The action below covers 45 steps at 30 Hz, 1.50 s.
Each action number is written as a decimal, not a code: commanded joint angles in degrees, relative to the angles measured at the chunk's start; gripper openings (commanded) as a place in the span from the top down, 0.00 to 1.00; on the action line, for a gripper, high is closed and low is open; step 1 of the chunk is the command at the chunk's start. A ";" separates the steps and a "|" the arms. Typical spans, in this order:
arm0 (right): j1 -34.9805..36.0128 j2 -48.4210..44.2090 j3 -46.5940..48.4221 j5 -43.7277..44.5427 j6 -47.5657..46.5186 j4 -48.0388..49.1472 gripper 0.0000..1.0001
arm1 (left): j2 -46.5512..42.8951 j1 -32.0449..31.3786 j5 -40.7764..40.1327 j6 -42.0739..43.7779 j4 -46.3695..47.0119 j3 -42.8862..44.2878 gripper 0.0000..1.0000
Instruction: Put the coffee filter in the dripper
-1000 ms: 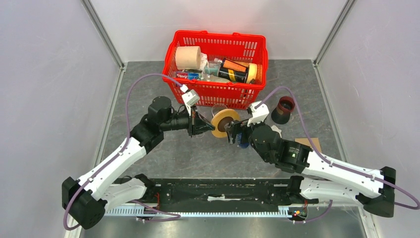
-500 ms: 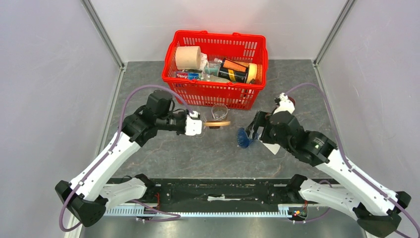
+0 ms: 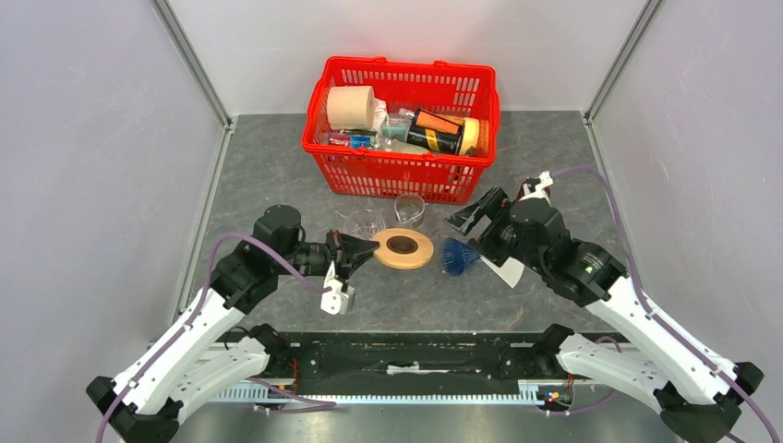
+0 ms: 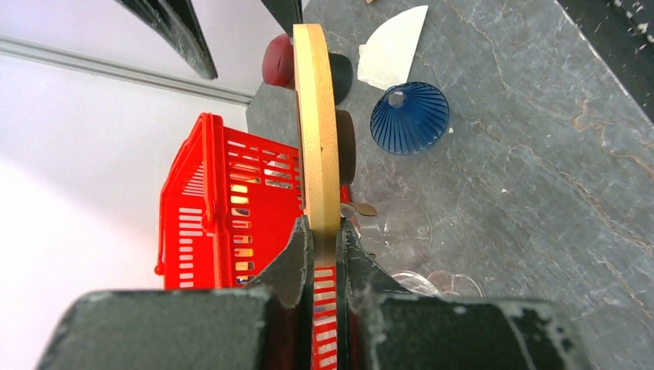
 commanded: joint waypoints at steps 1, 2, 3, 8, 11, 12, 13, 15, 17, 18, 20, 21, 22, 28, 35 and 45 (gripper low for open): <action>-0.25 2.28 -2.65 -5.30 7.68 12.72 0.04 | -1.44 -0.56 -1.12 4.49 11.30 -1.94 0.98; -0.26 3.30 -2.29 -6.30 7.68 13.03 0.04 | -1.17 -0.56 -1.12 4.49 11.30 -1.94 0.98; -0.26 4.07 -2.14 -7.03 7.67 13.23 0.04 | -0.85 -0.94 -3.74 3.23 16.94 -3.53 0.98; -0.24 6.30 -6.41 -9.99 12.26 21.46 0.06 | 1.52 -1.49 -8.12 3.78 22.07 -4.10 0.98; -0.34 7.48 -9.33 -12.13 14.46 28.31 0.14 | 2.47 -2.09 -10.21 5.79 22.02 -3.91 0.98; -0.36 7.96 -9.45 -12.71 14.46 29.49 0.17 | 2.69 -2.20 -10.76 6.36 21.80 -3.73 0.98; -0.34 8.23 -9.39 -12.88 14.26 30.29 0.22 | 2.82 -2.40 -11.22 6.88 21.45 -3.66 0.98; -0.34 8.58 -8.99 -13.01 13.76 30.82 0.30 | 2.93 -2.73 -11.82 7.55 20.74 -3.47 0.98; -0.34 8.70 -8.89 -13.05 13.63 30.92 0.39 | 3.00 -2.95 -11.95 7.96 19.16 -3.18 0.98; -0.34 8.86 -9.06 -13.24 13.61 31.35 0.44 | 3.09 -2.99 -11.83 8.53 17.95 -2.88 0.98; -0.38 9.05 -9.52 -13.65 14.00 32.44 0.54 | 3.35 -3.17 -11.96 8.92 17.00 -2.89 0.98; -0.38 9.16 -9.77 -13.84 14.23 33.04 0.60 | 3.37 -3.26 -12.06 9.05 16.75 -2.93 0.98; -0.40 9.26 -10.02 -14.13 14.44 33.63 0.67 | 3.35 -3.35 -12.10 9.04 16.47 -2.98 0.98; -0.58 7.82 -11.33 -11.75 13.30 35.46 1.00 | 3.09 -3.44 -10.47 2.42 15.78 -1.72 0.63; -2.56 0.88 -14.52 -3.43 9.48 34.37 1.00 | 4.00 -3.44 -5.70 -38.06 24.28 3.13 0.14; -4.03 -1.55 -16.22 3.23 5.10 33.31 1.00 | 5.80 -3.35 -61.14 -111.73 25.89 -0.48 0.01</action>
